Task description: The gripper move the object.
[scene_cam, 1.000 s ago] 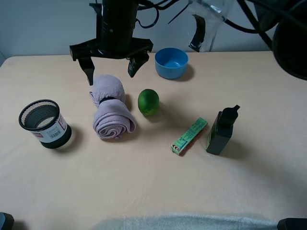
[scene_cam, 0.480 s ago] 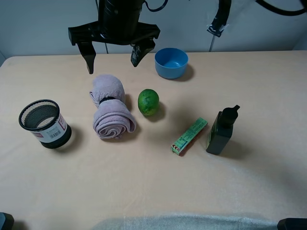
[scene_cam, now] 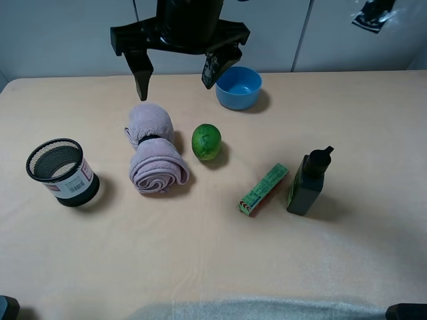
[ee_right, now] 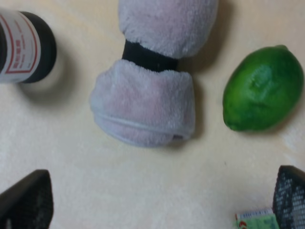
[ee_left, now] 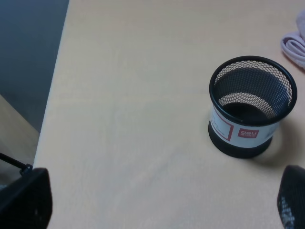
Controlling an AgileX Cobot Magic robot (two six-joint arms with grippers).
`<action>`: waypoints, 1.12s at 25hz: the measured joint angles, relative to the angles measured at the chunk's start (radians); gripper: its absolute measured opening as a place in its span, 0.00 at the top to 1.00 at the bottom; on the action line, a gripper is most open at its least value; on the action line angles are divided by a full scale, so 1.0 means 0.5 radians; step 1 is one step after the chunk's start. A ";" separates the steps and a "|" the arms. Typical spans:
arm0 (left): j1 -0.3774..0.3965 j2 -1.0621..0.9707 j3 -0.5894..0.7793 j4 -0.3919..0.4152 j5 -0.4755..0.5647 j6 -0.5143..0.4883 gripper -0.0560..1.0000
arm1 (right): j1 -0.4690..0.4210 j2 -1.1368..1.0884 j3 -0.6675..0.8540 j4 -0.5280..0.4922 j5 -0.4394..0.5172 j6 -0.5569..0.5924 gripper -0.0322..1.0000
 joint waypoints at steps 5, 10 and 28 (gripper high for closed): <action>0.000 0.000 0.000 0.000 0.000 0.000 0.06 | 0.000 -0.177 0.112 -0.068 -0.002 -0.017 0.30; 0.000 0.000 0.000 0.000 0.000 0.000 0.06 | 0.000 -0.380 0.238 -0.132 0.000 -0.045 0.30; 0.000 0.000 0.000 0.000 0.000 0.000 0.06 | 0.000 -1.150 0.498 -0.317 0.005 -0.346 0.30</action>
